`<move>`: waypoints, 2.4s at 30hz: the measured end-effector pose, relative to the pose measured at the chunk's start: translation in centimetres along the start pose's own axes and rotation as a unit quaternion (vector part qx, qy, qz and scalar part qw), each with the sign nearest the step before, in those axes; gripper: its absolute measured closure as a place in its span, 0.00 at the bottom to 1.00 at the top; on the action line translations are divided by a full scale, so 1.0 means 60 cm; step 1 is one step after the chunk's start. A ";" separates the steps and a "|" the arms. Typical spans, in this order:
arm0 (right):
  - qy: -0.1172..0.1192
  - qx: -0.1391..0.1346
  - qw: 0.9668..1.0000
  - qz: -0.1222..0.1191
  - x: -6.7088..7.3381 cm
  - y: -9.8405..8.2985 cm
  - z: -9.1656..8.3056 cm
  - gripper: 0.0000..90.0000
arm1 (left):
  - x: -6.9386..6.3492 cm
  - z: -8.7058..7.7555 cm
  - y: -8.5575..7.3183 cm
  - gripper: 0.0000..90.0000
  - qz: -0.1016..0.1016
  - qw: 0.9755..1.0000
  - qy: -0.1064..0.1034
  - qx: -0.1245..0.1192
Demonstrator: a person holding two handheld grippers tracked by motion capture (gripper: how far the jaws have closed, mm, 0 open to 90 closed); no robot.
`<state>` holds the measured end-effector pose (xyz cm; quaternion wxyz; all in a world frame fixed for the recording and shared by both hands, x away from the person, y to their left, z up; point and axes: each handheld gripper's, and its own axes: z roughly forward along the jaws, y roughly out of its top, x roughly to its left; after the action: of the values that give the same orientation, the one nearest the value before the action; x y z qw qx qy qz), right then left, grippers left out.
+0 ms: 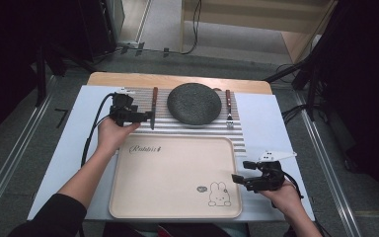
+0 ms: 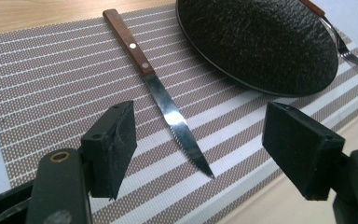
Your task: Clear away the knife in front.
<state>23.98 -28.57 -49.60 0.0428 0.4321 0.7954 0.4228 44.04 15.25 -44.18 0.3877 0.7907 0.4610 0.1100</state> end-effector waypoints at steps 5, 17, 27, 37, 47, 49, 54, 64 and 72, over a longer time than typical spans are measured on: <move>0.000 -0.001 1.000 0.000 0.000 0.000 0.000 0.22 | 0.003 0.011 0.017 0.30 -0.002 1.000 0.006 0.004; 0.001 -0.001 1.000 -0.001 0.001 0.001 -0.001 0.22 | 0.006 0.036 0.043 0.30 -0.014 0.999 0.033 0.003; 0.003 -0.004 1.000 -0.001 0.001 0.001 -0.002 0.22 | 0.009 0.064 0.061 0.30 -0.021 0.998 0.051 0.005; 0.004 -0.007 1.000 -0.003 0.000 0.001 -0.002 0.22 | 0.009 0.085 0.074 0.30 -0.024 0.997 0.069 0.001; 0.003 -0.002 1.000 -0.004 0.001 0.002 0.000 0.22 | 0.008 0.107 0.095 0.31 -0.034 0.995 0.089 -0.015; 0.003 -0.002 1.000 -0.002 0.001 0.002 -0.001 0.22 | 0.007 0.111 0.098 0.31 -0.036 0.994 0.097 -0.022; 0.004 -0.004 1.000 -0.003 0.000 0.001 -0.002 0.22 | 0.005 0.124 0.105 0.32 -0.054 0.993 0.102 -0.029; 0.004 -0.006 1.000 0.000 -0.001 0.001 -0.004 0.22 | 0.008 0.139 0.099 0.33 -0.065 0.991 0.117 -0.030; 0.005 -0.008 1.000 0.000 -0.002 0.001 -0.002 0.22 | 0.015 0.142 0.095 0.33 -0.067 0.990 0.122 -0.030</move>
<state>24.03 -28.75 -49.52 0.0421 0.4292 0.7924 0.4315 52.77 10.05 -46.03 0.3582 0.7267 0.5534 0.1934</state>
